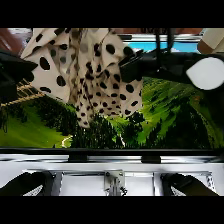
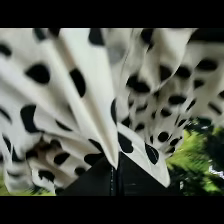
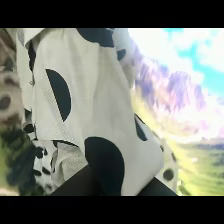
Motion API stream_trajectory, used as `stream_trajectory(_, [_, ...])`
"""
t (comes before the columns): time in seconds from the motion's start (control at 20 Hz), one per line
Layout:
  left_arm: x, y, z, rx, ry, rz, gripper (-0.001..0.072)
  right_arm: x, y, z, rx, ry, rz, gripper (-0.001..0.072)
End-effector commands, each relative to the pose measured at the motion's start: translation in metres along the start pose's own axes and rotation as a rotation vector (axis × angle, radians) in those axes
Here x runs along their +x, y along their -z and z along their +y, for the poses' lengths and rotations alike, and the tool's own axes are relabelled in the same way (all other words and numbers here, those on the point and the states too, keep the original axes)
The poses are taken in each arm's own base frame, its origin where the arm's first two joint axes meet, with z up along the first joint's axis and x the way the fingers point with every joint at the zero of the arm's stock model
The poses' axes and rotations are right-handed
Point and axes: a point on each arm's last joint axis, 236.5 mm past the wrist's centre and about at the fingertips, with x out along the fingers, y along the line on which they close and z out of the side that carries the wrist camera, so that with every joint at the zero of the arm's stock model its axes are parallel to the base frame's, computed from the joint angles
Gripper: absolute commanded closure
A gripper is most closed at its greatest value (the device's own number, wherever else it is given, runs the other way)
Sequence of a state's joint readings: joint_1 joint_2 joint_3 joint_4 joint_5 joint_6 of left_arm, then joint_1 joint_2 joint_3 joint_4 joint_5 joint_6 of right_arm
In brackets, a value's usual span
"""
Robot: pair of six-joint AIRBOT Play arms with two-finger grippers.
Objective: Fold the shirts.
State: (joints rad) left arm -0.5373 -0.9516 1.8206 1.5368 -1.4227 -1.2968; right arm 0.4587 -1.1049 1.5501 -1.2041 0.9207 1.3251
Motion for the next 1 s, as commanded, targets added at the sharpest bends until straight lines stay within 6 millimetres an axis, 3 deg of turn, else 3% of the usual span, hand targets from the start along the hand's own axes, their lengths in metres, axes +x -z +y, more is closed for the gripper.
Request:
stream_trajectory(0.0, [0.000,0.015,0.026,0.030,-0.112,0.072,0.0658,-0.048,-0.040,0.001,-0.003,0.033,-0.158,0.0662])
stream_trajectory(0.25, [0.038,0.036,0.025,0.036,-0.093,0.175,0.0659,-0.090,-0.042,0.004,-0.002,0.078,-0.171,0.0662])
stream_trajectory(0.5, [0.060,0.052,0.031,0.047,-0.116,0.253,0.0658,-0.095,-0.017,-0.005,-0.011,0.125,-0.069,0.0662])
stream_trajectory(0.7, [0.080,0.063,0.038,0.050,-0.131,0.303,0.0656,-0.097,-0.018,-0.025,-0.022,0.207,-0.071,0.0662])
stream_trajectory(0.75, [0.091,0.069,0.034,0.049,-0.110,0.328,0.0591,-0.098,-0.021,-0.030,-0.026,0.232,-0.081,0.0662])
stream_trajectory(0.85, [0.109,0.072,0.024,0.044,-0.069,0.347,-0.0010,-0.105,-0.029,-0.050,-0.007,0.320,-0.121,0.0661])
stream_trajectory(0.95, [0.116,0.062,0.025,0.017,-0.082,0.302,-0.0005,-0.120,-0.038,-0.082,0.021,0.463,-0.168,0.0662])
